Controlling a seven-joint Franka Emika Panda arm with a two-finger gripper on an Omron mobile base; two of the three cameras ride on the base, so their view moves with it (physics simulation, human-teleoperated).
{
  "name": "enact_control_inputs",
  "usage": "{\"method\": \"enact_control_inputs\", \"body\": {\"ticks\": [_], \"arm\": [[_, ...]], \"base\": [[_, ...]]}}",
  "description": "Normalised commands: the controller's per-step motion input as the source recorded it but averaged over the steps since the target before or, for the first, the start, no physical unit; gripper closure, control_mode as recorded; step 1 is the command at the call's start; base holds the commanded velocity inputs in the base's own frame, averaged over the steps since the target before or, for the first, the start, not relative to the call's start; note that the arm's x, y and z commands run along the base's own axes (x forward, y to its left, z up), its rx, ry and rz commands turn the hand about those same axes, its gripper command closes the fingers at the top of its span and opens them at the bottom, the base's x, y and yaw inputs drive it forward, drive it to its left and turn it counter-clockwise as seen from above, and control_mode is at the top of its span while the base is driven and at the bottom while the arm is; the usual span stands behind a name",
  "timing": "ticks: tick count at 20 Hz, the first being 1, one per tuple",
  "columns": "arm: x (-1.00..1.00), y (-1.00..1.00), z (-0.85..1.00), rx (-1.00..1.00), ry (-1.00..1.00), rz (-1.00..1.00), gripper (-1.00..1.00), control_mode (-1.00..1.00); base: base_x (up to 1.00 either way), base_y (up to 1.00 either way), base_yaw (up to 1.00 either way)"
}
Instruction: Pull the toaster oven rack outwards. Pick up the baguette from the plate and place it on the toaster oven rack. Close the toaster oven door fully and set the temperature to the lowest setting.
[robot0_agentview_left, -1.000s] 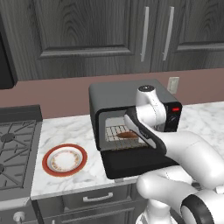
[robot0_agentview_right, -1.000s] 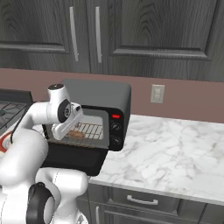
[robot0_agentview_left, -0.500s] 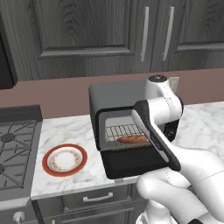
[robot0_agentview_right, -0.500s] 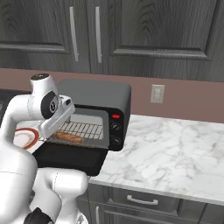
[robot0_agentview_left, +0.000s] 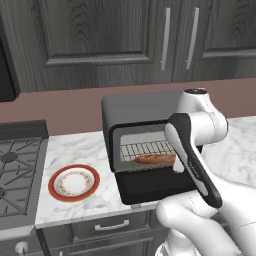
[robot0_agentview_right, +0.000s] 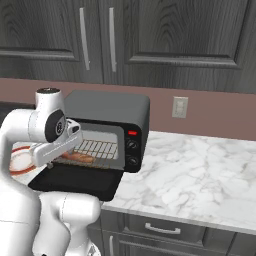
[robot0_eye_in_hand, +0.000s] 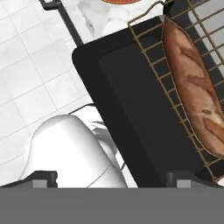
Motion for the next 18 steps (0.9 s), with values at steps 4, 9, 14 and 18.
{"method": "enact_control_inputs", "body": {"ticks": [4, 9, 14, 18], "arm": [[-0.14, 0.01, -0.05, 0.10, 0.02, -0.32, -1.00, -1.00], [0.00, 0.11, -0.22, 0.00, 0.00, -0.31, -1.00, -1.00], [0.14, 0.15, -0.35, 0.00, 0.00, -0.30, -1.00, -1.00], [0.22, 0.02, -0.44, 0.00, 0.01, -0.27, -1.00, -1.00]], "base": [[0.00, 0.00, 0.00], [0.00, 0.00, 0.00], [0.00, 0.00, 0.00], [0.00, 0.00, 0.00]]}}
